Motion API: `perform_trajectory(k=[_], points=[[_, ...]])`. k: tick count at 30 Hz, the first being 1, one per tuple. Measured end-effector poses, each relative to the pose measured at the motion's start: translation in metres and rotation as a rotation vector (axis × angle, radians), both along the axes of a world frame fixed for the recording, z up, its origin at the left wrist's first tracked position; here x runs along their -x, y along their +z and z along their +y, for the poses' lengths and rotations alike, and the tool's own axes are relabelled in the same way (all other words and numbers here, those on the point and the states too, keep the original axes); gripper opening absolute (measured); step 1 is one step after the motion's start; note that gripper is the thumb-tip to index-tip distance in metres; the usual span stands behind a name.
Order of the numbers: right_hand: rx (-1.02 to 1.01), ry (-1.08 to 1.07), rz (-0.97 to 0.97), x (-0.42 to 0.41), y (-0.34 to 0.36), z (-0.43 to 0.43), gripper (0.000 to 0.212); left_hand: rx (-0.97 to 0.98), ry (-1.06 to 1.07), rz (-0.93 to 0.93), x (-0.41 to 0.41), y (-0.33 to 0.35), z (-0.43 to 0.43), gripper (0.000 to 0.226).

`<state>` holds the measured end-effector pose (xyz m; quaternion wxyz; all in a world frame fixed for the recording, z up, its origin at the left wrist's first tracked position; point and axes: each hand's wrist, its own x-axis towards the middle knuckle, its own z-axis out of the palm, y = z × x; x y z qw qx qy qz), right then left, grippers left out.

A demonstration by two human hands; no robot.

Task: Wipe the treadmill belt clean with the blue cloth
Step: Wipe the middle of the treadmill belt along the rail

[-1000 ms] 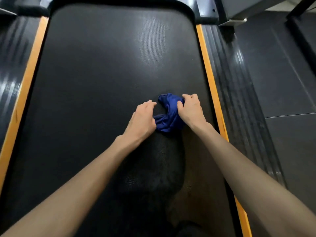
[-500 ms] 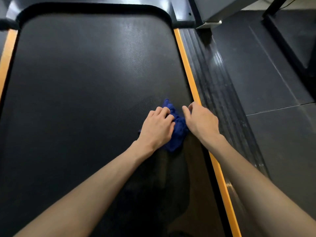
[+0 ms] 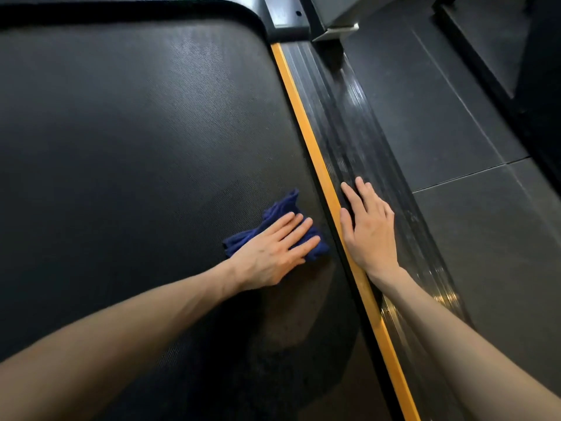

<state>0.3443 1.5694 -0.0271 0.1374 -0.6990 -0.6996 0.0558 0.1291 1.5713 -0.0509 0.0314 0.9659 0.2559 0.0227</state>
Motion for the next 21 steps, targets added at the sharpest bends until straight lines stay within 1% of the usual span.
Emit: perform_trajectory(k=[2, 3, 4, 8, 10, 15, 18, 19, 21], points=[[-0.007, 0.005, 0.003, -0.001, -0.001, 0.0, 0.046, -0.031, -0.265, -0.037, 0.006, 0.0, 0.003, 0.048], [-0.006, 0.005, 0.005, -0.001, -0.001, 0.0, 0.046, -0.024, -0.341, -0.038, 0.009, 0.002, 0.004, 0.048], [-0.002, -0.001, 0.009, -0.002, -0.001, 0.0, 0.046, -0.01, -0.362, -0.034, 0.011, 0.003, 0.005, 0.049], [-0.008, -0.01, 0.012, -0.001, 0.001, 0.0, 0.045, 0.025, -0.226, 0.021, 0.014, 0.001, 0.013, 0.053], [-0.01, -0.014, 0.014, -0.001, 0.001, 0.0, 0.045, 0.031, -0.192, 0.038, 0.014, 0.002, 0.012, 0.055], [-0.012, -0.031, 0.021, 0.001, 0.001, 0.0, 0.044, 0.013, -0.343, 0.043, 0.021, -0.004, -0.003, 0.052], [-0.021, -0.029, 0.03, 0.001, 0.001, 0.0, 0.044, -0.019, -0.398, 0.025, 0.024, -0.007, 0.013, 0.048], [-0.022, -0.028, 0.037, 0.001, 0.0, 0.0, 0.044, -0.014, -0.414, 0.008, 0.024, -0.006, 0.019, 0.047], [-0.021, -0.035, 0.051, 0.001, 0.0, 0.0, 0.043, 0.063, -0.415, -0.029, 0.029, -0.004, 0.03, 0.044]])
